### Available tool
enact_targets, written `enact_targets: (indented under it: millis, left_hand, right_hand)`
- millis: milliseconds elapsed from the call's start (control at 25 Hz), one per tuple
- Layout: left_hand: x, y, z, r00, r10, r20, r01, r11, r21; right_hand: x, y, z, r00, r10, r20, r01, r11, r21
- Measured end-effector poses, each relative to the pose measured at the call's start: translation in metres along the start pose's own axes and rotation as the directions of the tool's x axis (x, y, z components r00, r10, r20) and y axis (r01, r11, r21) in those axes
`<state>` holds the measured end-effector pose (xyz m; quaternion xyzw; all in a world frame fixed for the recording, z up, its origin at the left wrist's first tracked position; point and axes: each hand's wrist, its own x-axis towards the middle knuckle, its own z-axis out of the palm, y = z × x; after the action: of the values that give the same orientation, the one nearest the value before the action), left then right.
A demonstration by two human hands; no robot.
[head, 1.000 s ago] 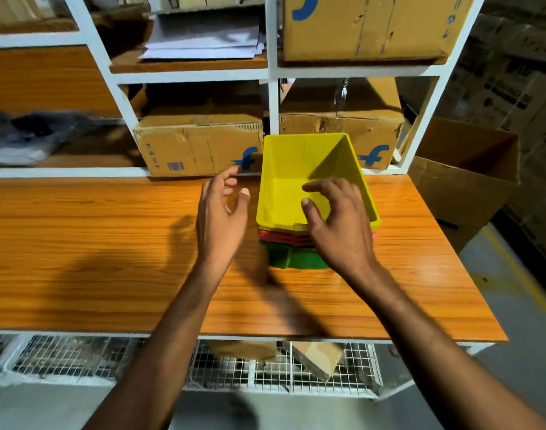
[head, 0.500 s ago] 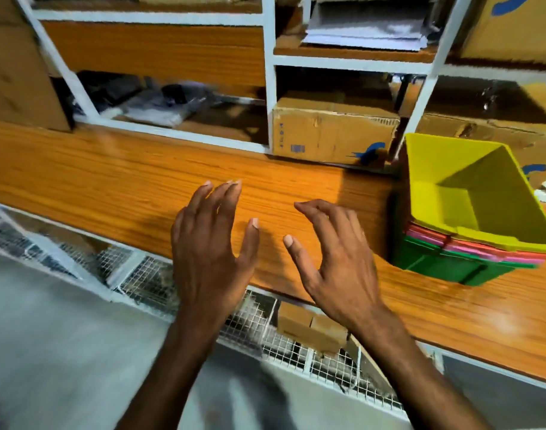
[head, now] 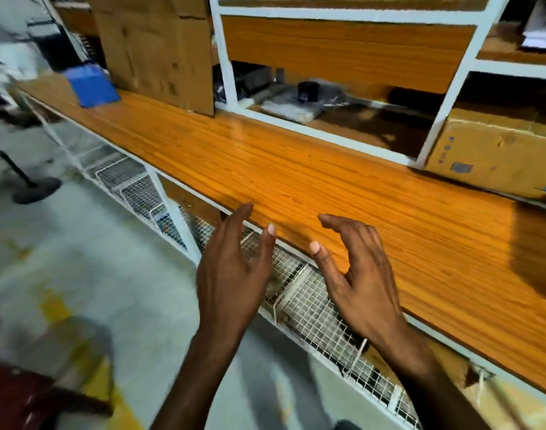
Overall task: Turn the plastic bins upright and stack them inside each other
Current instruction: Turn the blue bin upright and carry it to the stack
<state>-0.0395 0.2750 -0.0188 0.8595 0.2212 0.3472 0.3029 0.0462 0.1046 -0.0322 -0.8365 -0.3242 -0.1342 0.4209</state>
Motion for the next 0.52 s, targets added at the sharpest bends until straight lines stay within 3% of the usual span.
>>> enact_targets:
  millis: [200,520]
  left_hand:
    - [0.053,-0.053,-0.012,0.999,0.011,-0.05,-0.007,0.997,0.082]
    - [0.19,-0.147,-0.019,0.98,0.159,-0.119,-0.094,0.899,0.427]
  right_hand:
    - [0.062,-0.012,0.075,0.997,-0.044,0.064,0.042,0.999,0.029]
    - [0.213,-0.021,0.201,0.959,-0.283,0.03,0.283,0.959,0.023]
